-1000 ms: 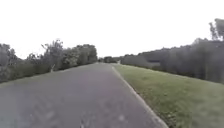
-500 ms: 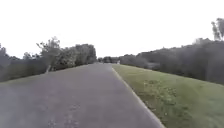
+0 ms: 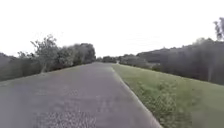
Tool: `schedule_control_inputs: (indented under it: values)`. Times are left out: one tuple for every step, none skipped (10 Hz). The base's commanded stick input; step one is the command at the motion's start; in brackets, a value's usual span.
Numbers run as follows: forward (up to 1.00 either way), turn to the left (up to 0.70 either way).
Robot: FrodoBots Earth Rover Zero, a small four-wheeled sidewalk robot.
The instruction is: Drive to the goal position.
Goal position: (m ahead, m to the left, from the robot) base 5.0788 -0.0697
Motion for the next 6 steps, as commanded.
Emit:
schedule_control_inputs:
  values:
    - [1.0,0.0]
    - [1.0,0.0]
    - [1.0,0.0]
    - [1.0,0.0]
    - [1.0,0.0]
    - [1.0,0.0]
